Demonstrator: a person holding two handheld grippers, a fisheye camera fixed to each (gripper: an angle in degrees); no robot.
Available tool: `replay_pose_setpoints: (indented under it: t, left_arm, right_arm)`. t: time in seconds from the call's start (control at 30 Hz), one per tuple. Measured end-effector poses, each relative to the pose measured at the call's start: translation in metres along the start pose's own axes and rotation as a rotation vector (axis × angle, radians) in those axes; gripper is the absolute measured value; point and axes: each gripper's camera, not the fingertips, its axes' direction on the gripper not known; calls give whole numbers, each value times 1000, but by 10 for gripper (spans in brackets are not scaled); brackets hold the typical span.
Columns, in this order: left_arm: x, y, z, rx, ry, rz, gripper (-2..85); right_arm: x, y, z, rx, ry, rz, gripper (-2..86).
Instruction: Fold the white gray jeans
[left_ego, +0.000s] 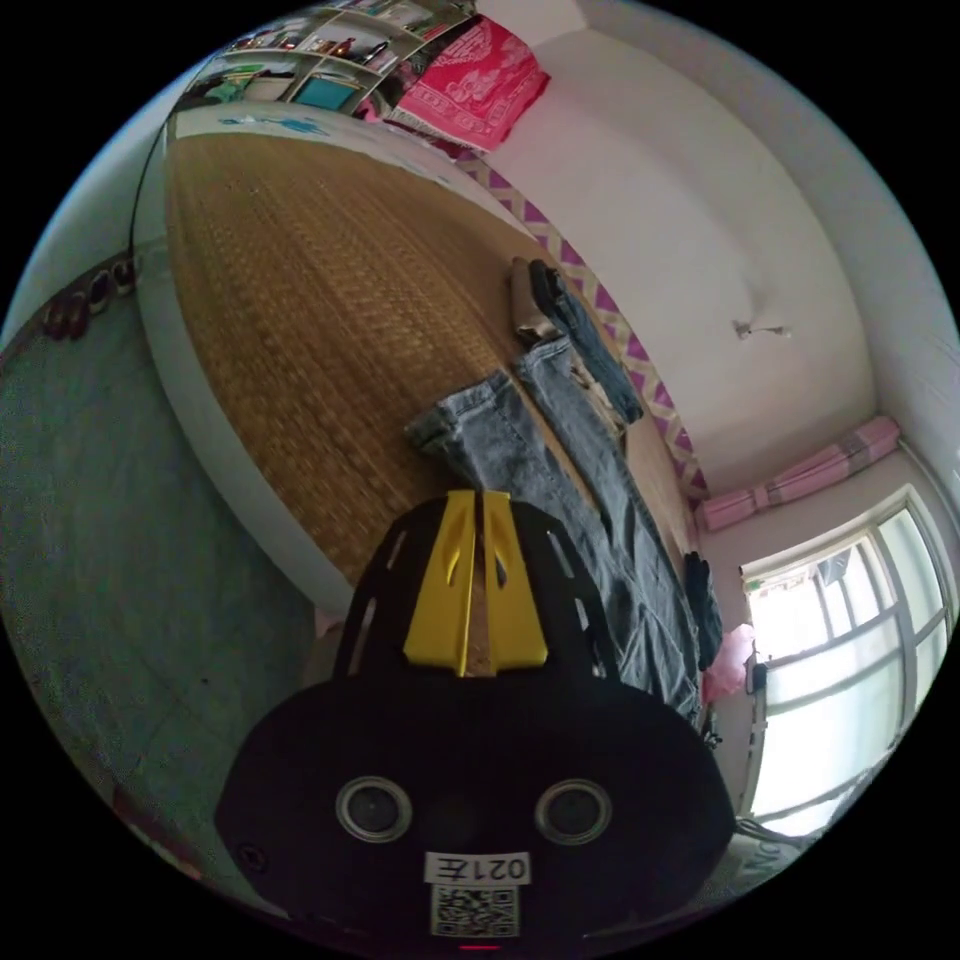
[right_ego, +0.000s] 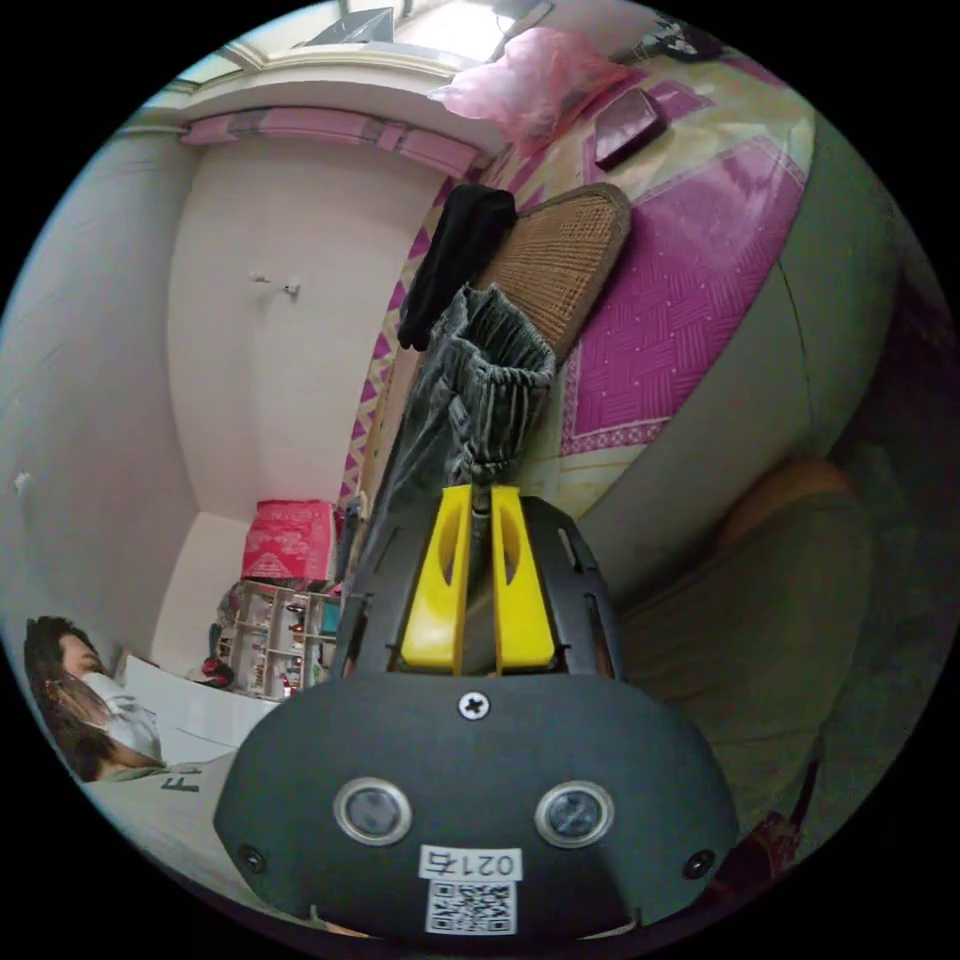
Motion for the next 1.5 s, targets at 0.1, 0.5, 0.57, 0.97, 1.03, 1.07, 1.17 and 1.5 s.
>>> replay_pose_setpoints:
  t: [0.1, 0.5, 0.57, 0.97, 1.03, 1.07, 1.17, 1.5]
  left_arm:
    - [37, -21, -5, 10, 23, 118, -9]
    - [193, -184, 153, -186, -194, 345, -9]
    - [193, -201, 196, -204, -219, 313, -8]
    - [163, -218, 238, -167, -112, 359, 27]
    - [163, -212, 227, -144, -163, 403, 13]
    - [164, -211, 225, -141, -181, 420, 11]
    - [164, -204, 228, -151, -335, 472, 28]
    - [143, -208, 269, -228, -267, 442, 42]
  right_arm:
    - [-36, -19, -8, -3, -92, -96, 18]
    - [-129, -217, 158, -138, -98, -198, 16]
    - [-111, -241, 201, -157, -30, -161, 18]
    - [-49, -198, 233, -261, -87, -367, 41]
    - [-73, -162, 237, -302, -51, -549, 40]
    - [-79, -153, 242, -316, -37, -598, 40]
    - [-105, -107, 277, -397, 67, -811, 44]
    - [-81, -28, 334, -510, -13, -858, 8]
